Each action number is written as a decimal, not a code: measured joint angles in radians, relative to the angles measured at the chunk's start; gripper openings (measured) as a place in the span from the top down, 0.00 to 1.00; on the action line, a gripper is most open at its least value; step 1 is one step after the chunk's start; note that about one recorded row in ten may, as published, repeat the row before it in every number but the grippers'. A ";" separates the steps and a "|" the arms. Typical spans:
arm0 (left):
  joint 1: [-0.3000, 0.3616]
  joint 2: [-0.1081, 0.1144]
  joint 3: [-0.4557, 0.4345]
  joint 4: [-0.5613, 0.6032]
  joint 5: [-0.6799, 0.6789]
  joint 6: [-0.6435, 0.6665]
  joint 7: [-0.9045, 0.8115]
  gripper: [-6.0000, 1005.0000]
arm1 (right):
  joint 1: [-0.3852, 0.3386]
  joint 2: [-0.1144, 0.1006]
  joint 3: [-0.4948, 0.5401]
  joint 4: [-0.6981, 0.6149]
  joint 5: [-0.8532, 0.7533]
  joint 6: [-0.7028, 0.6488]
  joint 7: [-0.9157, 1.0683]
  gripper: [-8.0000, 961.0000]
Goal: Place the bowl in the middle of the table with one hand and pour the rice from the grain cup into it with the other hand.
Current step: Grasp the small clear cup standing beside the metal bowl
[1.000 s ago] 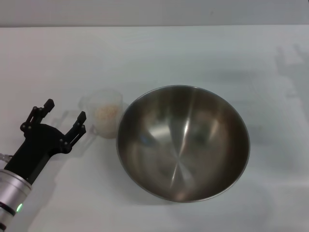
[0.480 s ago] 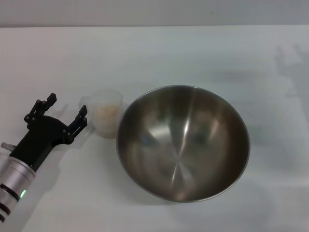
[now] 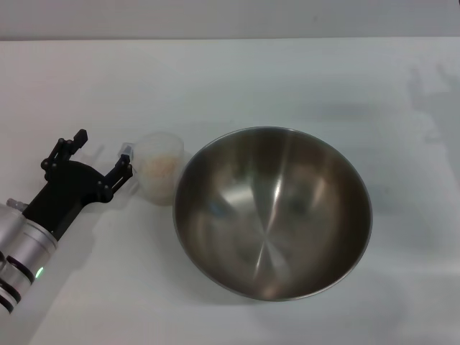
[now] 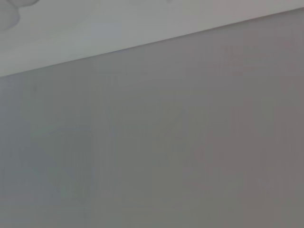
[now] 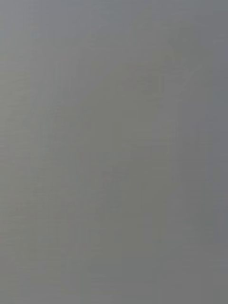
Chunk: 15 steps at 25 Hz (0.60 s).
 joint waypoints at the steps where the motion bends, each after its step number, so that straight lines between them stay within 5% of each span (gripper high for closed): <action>1: 0.000 0.000 0.000 0.000 0.000 0.000 0.000 0.18 | 0.000 0.000 0.000 0.000 0.000 0.000 0.000 0.49; 10: 0.017 -0.002 -0.005 -0.033 0.001 0.003 0.001 0.18 | 0.010 0.001 0.000 0.002 0.000 0.022 0.000 0.49; 15: 0.016 -0.004 -0.001 -0.035 0.007 0.004 0.005 0.42 | 0.015 0.000 0.000 0.005 -0.001 0.030 0.000 0.49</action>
